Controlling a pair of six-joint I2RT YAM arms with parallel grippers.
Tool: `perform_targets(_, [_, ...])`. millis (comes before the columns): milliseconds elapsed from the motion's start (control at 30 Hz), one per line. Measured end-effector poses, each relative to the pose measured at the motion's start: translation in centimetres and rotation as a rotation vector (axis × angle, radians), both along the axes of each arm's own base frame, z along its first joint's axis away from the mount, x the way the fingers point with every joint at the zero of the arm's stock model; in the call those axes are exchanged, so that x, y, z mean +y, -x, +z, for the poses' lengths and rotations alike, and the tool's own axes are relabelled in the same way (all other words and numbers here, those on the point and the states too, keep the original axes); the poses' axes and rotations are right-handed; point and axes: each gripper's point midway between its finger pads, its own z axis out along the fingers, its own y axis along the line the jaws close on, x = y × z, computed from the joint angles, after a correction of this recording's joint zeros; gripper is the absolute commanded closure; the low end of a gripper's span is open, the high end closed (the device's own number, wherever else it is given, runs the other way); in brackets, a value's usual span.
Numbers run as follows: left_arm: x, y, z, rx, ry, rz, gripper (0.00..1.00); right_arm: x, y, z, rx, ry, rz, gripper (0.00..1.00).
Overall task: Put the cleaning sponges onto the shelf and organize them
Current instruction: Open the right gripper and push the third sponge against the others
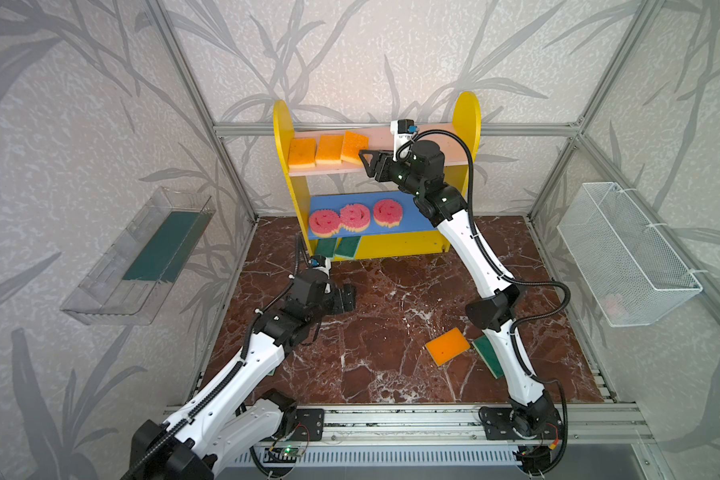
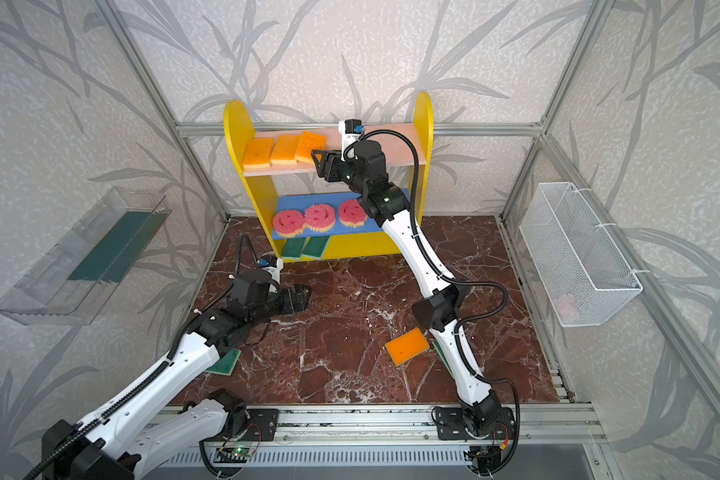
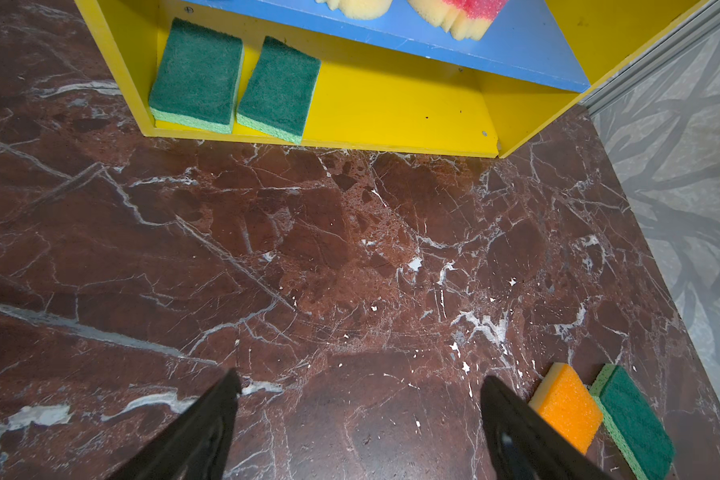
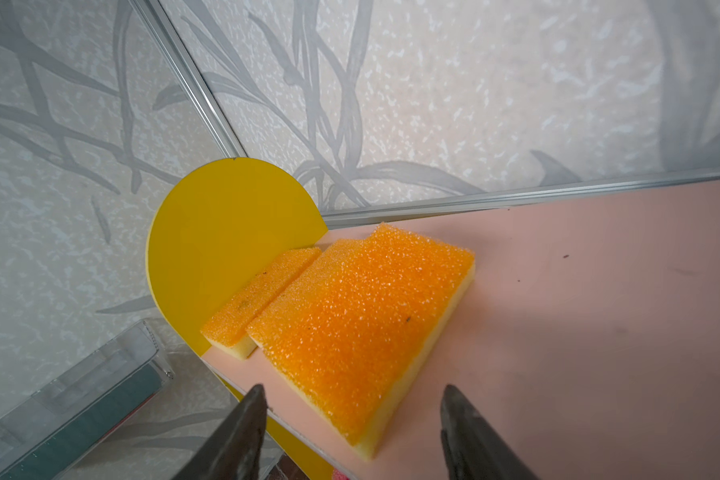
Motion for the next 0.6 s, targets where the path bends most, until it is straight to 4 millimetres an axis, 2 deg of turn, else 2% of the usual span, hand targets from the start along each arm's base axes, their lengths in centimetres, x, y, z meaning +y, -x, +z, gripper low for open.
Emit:
perform_targets(433, [0.0,0.0,0.0,0.000,0.000,-0.001,0.08,1.2,0.3,-0.9,-0.074,0.102,-0.026,0.35])
perform_targets(600, [0.0,0.0,0.0,0.000,0.000,0.000,0.08,1.5,0.1,-1.3,-0.107,0.155,-0.070,0.40])
